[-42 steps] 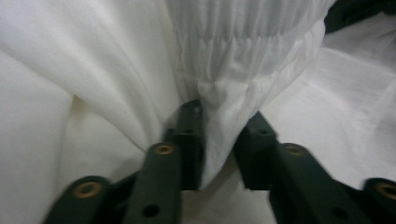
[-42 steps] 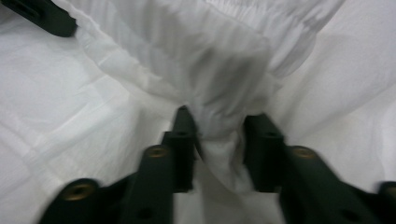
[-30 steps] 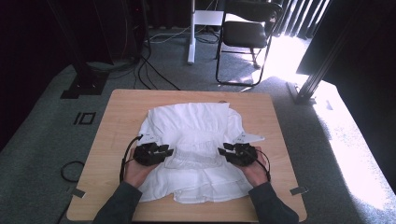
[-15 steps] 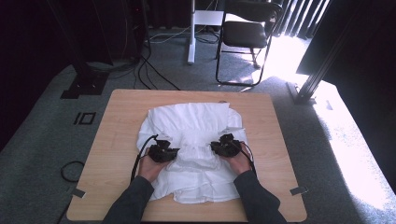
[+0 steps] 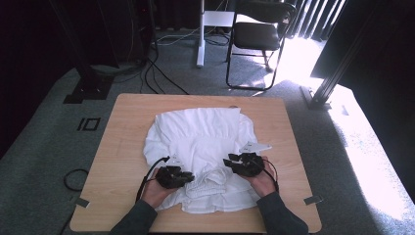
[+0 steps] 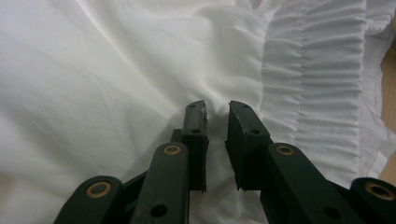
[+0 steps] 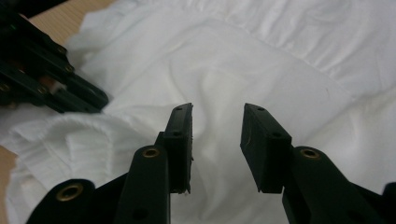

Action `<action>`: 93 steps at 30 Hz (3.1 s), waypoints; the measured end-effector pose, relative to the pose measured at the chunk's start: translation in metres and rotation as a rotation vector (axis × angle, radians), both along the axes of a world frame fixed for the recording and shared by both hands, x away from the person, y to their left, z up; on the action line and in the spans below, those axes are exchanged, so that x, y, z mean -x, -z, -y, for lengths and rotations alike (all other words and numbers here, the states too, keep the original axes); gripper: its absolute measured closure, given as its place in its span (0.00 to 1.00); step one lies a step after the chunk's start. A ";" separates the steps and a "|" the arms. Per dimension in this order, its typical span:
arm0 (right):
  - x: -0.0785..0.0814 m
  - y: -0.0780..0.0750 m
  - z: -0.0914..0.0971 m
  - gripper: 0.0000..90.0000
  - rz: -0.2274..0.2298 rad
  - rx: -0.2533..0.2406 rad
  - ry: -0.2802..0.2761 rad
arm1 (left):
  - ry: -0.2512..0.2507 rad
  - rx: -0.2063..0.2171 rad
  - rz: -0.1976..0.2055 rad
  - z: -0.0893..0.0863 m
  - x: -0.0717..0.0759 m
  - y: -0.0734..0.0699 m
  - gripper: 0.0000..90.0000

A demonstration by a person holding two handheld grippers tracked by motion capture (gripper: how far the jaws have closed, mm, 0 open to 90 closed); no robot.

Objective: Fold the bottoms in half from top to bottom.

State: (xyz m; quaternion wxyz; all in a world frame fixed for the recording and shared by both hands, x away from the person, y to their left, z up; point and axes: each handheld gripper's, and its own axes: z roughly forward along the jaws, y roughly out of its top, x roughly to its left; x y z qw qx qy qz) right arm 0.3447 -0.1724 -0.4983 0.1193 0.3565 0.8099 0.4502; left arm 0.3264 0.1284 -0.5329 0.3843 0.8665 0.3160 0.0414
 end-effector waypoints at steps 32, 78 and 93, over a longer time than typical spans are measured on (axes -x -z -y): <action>-0.130 0.018 -0.022 0.58 -0.009 0.135 0.197 | -0.322 0.010 0.083 -0.026 -0.129 -0.015 0.64; -0.028 0.053 0.007 0.58 -0.090 0.153 0.207 | -0.538 0.069 -0.073 -0.097 -0.145 0.003 0.27; -0.087 0.013 0.030 0.38 -0.073 0.044 0.392 | -0.438 0.098 -0.140 -0.093 -0.147 0.011 0.86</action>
